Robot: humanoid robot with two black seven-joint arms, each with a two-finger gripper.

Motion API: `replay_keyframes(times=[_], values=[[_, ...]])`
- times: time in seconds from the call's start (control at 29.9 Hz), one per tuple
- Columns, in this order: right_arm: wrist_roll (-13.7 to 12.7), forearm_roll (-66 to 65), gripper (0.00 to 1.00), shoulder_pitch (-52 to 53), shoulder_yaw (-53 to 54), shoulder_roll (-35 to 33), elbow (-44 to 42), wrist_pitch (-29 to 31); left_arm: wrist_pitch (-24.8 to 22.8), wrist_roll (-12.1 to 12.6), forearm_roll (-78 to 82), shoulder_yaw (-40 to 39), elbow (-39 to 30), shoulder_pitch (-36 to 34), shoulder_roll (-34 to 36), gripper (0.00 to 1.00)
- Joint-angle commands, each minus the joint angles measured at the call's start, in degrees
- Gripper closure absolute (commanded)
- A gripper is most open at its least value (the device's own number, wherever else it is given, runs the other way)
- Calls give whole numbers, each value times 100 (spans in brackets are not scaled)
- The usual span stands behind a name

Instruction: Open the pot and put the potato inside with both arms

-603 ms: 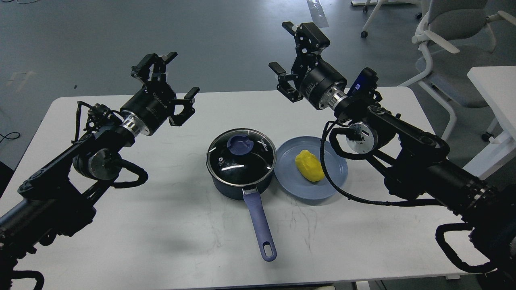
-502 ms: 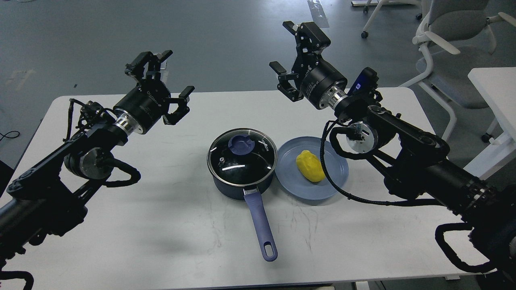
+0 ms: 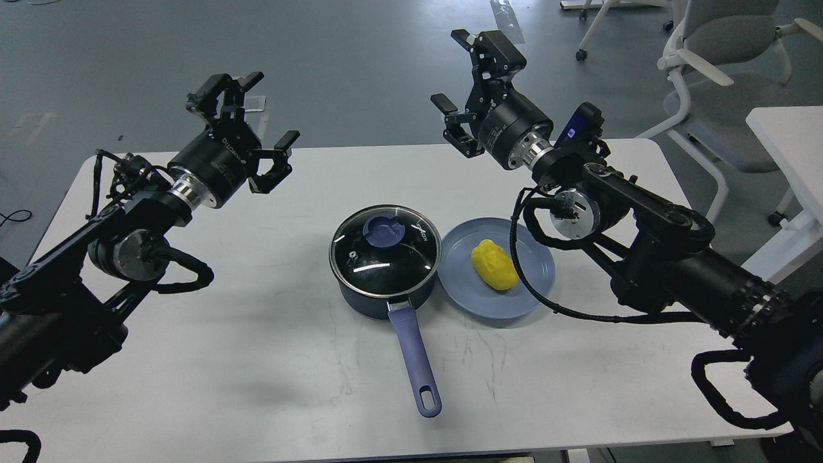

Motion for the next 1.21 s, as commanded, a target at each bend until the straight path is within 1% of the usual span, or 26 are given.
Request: replay_keyframes(times=[0.0, 0.03, 0.07, 0.2, 0.33, 0.54, 1.17], values=[[0, 0, 0, -6, 8, -17, 6, 1, 3, 111, -9, -10, 0, 3, -3, 2], [0, 0, 0, -6, 8, -17, 6, 1, 3, 146, -9, -10, 0, 11, -3, 2], [0, 0, 0, -6, 16, -17, 6, 1, 12, 233, -9, -10, 0, 11, -3, 2], [-9, 0, 0, 2, 34, 1, 6, -16, 29, 339, -1, -11, -8, 20, -3, 2], [-35, 0, 0, 11, 16, -34, 23, -16, 170, 331, 0, -19, -35, 29, -3, 2], [-44, 0, 0, 3, 34, -52, 32, -51, 240, 313, 0, -45, -70, 29, 6, 2], [-44, 0, 0, -6, 43, -69, 32, -219, 223, 260, 8, -46, -70, 29, -64, 2]])
